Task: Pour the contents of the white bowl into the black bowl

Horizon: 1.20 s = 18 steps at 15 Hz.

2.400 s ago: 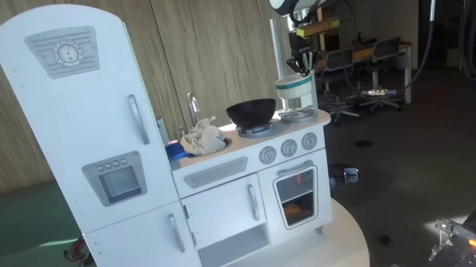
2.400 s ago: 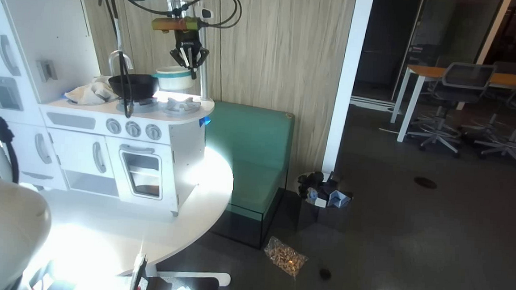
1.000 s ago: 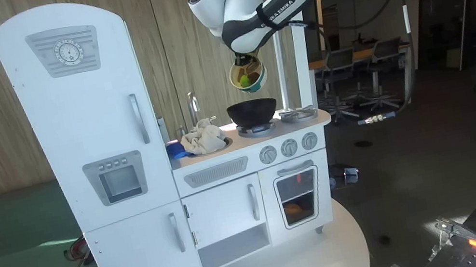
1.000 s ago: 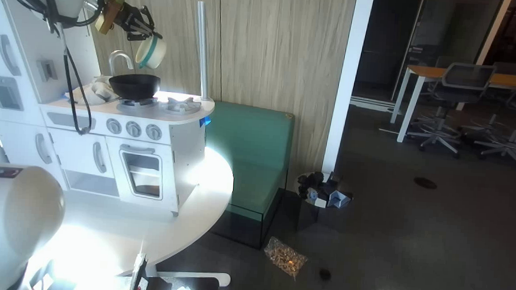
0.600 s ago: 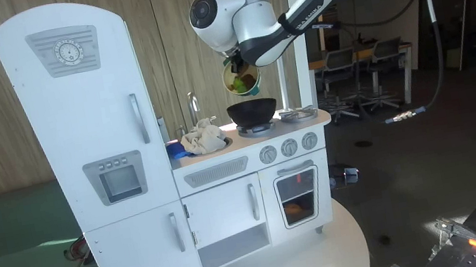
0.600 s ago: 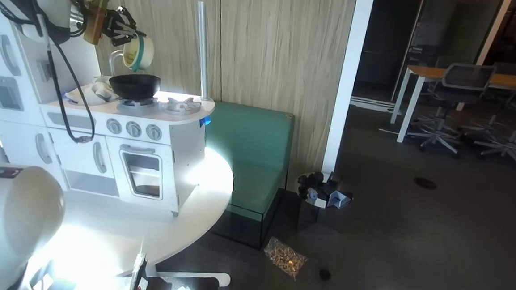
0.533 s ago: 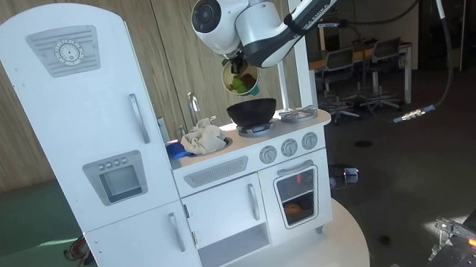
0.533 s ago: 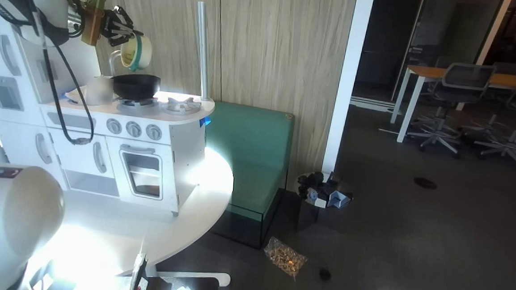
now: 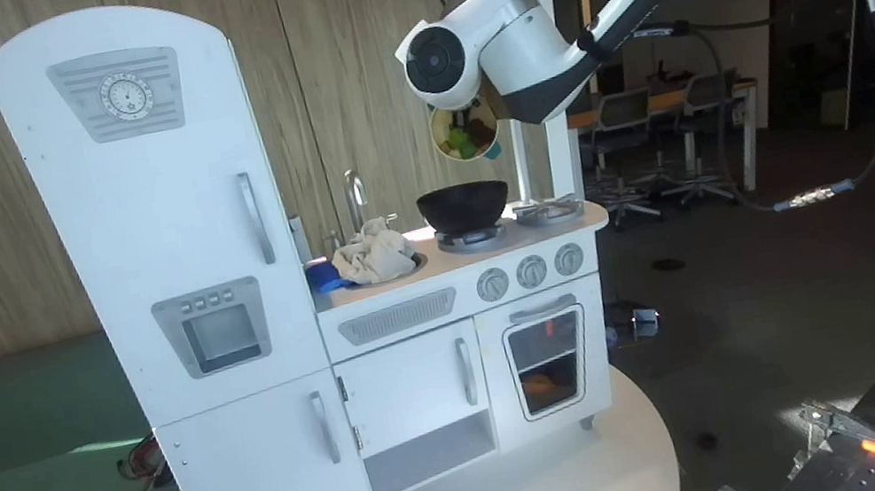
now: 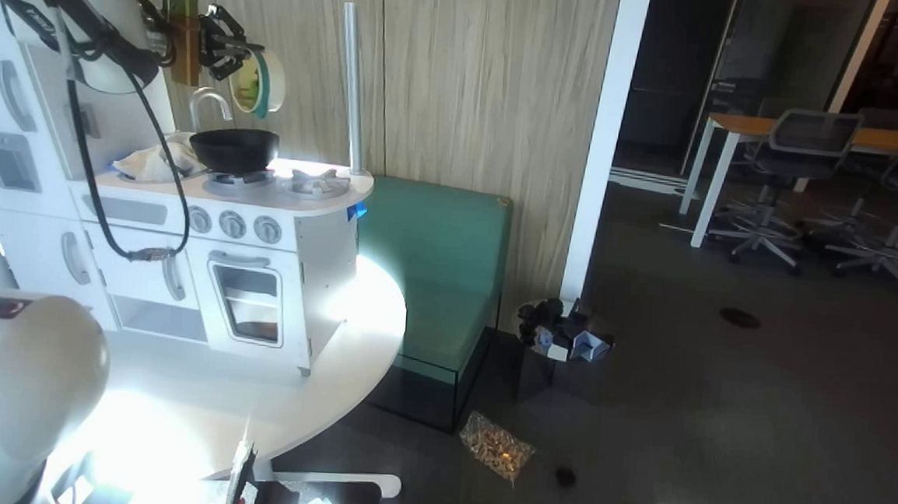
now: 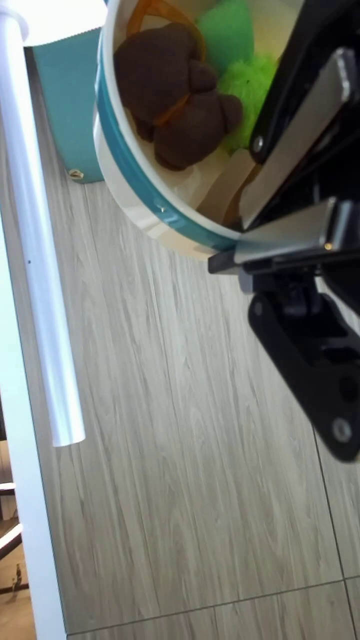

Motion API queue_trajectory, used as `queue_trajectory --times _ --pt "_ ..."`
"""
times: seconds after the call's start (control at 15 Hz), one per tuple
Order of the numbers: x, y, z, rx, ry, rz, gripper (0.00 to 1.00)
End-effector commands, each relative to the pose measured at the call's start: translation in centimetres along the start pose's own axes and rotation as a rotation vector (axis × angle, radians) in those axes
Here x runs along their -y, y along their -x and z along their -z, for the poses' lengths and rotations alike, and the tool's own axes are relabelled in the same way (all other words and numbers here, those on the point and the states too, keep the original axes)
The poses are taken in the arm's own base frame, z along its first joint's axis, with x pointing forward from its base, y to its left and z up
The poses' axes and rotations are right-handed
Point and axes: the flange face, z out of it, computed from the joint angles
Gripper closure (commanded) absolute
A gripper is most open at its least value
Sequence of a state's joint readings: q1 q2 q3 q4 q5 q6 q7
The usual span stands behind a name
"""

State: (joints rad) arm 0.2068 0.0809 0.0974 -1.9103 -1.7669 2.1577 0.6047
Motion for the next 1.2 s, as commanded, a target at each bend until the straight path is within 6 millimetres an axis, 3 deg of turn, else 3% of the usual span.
queue_trajectory --times 0.0,0.47,0.8,1.13 --pt "1.1 1.6 -1.0 -0.058 0.029 0.018 0.98" --pt "4.2 1.7 0.6 -0.246 0.103 0.002 0.98" --pt "4.2 0.3 3.1 -0.379 0.159 -0.037 0.98" --pt "2.9 -0.7 4.4 -0.584 0.324 -0.022 0.98"
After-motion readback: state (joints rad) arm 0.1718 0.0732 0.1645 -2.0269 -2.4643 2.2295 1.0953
